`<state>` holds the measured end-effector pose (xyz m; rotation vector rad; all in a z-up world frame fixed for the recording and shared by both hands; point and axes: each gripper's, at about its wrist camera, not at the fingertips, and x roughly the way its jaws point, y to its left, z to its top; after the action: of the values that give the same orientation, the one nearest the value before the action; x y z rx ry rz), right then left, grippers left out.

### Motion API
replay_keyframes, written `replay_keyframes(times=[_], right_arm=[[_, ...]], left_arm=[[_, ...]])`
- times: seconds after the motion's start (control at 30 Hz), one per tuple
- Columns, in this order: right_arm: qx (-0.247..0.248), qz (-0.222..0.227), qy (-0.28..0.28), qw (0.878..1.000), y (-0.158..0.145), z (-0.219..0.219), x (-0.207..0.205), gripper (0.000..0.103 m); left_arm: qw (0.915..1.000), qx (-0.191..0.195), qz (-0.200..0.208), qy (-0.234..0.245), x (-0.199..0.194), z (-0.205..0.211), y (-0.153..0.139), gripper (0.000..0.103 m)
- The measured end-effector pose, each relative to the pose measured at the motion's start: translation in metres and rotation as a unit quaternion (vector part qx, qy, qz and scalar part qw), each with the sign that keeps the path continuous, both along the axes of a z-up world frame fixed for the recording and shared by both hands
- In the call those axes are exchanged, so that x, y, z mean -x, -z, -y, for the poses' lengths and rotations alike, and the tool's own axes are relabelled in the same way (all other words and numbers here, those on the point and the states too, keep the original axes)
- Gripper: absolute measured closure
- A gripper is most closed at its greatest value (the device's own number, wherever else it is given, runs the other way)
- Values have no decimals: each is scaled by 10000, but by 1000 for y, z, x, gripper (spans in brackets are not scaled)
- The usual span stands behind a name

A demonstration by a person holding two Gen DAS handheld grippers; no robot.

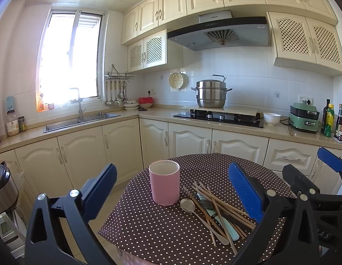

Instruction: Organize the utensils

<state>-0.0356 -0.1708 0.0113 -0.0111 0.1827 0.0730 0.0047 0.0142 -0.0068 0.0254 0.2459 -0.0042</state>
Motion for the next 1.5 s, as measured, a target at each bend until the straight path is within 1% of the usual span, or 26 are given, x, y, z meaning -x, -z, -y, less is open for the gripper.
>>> replay_keyframes(times=[0.4,0.67,0.87,1.0,1.17,1.27,1.33,1.4,1.43,1.5], right_arm=[[-16,-53,-28,10000,1,0,-3,6],[-77,-147,-60,9998,4,1,-8,6],[-151,-303,-160,9993,7,5,-17,6],[-216,-565,-313,9977,8,11,-37,6],[-132,-805,-330,9961,11,16,-63,6],[-127,-1150,-410,9924,19,24,-82,6],[-62,-1446,-441,9885,27,28,-97,6],[40,-1756,-457,9834,38,34,-114,6],[90,-1901,-449,9807,43,36,-120,6],[106,-2189,-490,9745,55,43,-134,7]], left_arm=[[10000,-37,-32,-36,-2,-7,3,4],[9999,-76,-102,-78,-5,-4,5,4],[9995,-71,-299,-115,-15,0,7,4],[9979,-89,-646,-59,-35,3,8,4],[9938,-128,-1108,2,-64,11,12,4],[9856,37,-1677,190,-88,13,25,4],[9802,189,-1949,281,-102,14,34,4],[9730,326,-2251,385,-116,17,44,4],[9685,369,-2421,448,-123,21,50,4],[9621,328,-2665,479,-135,29,63,6]])
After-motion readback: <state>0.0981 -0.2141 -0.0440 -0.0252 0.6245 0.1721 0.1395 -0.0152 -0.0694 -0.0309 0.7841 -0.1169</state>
